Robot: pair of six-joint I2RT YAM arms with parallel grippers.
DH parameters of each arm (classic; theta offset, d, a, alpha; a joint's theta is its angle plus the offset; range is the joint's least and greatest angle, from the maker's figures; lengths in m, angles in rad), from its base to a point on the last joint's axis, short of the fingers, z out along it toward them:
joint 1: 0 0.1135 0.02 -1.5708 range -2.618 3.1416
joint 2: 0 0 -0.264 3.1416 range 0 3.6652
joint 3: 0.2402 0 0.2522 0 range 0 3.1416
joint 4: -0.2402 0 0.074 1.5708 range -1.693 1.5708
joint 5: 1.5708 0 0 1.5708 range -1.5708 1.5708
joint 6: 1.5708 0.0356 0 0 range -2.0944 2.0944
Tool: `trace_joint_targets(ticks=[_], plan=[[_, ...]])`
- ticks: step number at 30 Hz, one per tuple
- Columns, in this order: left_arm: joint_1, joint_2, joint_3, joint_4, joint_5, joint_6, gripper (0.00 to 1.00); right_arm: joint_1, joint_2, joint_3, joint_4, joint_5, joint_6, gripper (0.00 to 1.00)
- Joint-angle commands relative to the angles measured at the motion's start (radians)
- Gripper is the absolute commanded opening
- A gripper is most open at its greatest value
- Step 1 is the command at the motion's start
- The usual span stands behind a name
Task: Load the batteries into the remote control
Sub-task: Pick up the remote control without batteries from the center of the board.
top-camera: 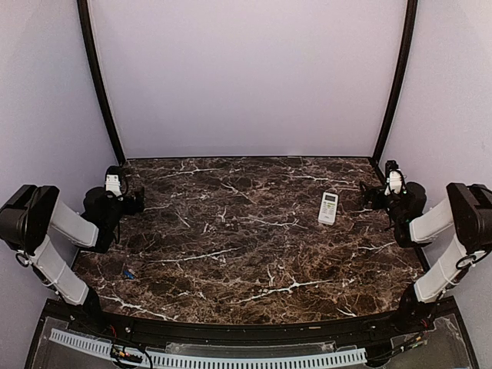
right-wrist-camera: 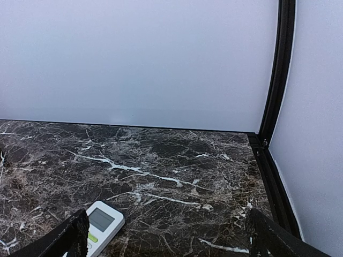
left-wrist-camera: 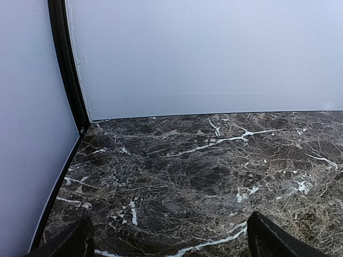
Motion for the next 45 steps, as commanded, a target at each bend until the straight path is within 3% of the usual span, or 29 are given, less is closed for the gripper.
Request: trace_joint_targets(ticks=[1, 3, 6, 9, 10, 13, 15, 20, 24, 30, 38, 45], plan=[[0.007, -0.01, 0.012, -0.009, 0.012, 0.0, 0.99, 0.003, -0.013, 0.012, 0.014, 0.012, -0.006, 0.99], [0.007, -0.01, 0.012, -0.009, 0.012, 0.0, 0.99, 0.003, -0.069, 0.036, -0.069, 0.059, 0.002, 0.99], [0.007, -0.01, 0.014, -0.009, 0.012, 0.001, 0.99, 0.003, -0.197, 0.124, -0.337, 0.102, 0.028, 0.99], [0.016, -0.023, 0.023, -0.035, 0.032, -0.011, 0.99, 0.0, -0.276, 0.205, -0.543, 0.052, 0.132, 0.99], [0.016, -0.042, 0.043, -0.071, 0.004, -0.015, 0.99, 0.001, -0.291, 0.231, -0.597, 0.019, 0.18, 0.99], [0.015, -0.166, 0.168, -0.435, -0.174, -0.093, 0.99, 0.007, -0.317, 0.306, -0.766, -0.081, 0.304, 0.92], [0.013, -0.211, 0.241, -0.476, -0.206, -0.104, 0.99, 0.038, -0.311, 0.352, -0.863, -0.091, 0.351, 0.88], [-0.056, -0.312, 0.38, -0.684, -0.146, -0.158, 0.95, 0.231, -0.207, 0.549, -1.26, 0.233, 0.346, 0.87], [-0.173, -0.328, 0.519, -0.914, -0.089, -0.05, 0.95, 0.315, -0.043, 0.694, -1.514, 0.38, 0.388, 0.91], [-0.212, -0.364, 0.554, -0.985, 0.089, -0.03, 0.95, 0.388, 0.223, 0.882, -1.672, 0.433, 0.427, 0.99], [-0.236, -0.398, 0.452, -0.979, 0.131, 0.071, 0.95, 0.441, 0.434, 1.031, -1.737, 0.445, 0.45, 0.99], [-0.238, -0.418, 0.431, -0.939, 0.207, 0.083, 0.95, 0.463, 0.51, 1.029, -1.739, 0.445, 0.451, 0.9]])
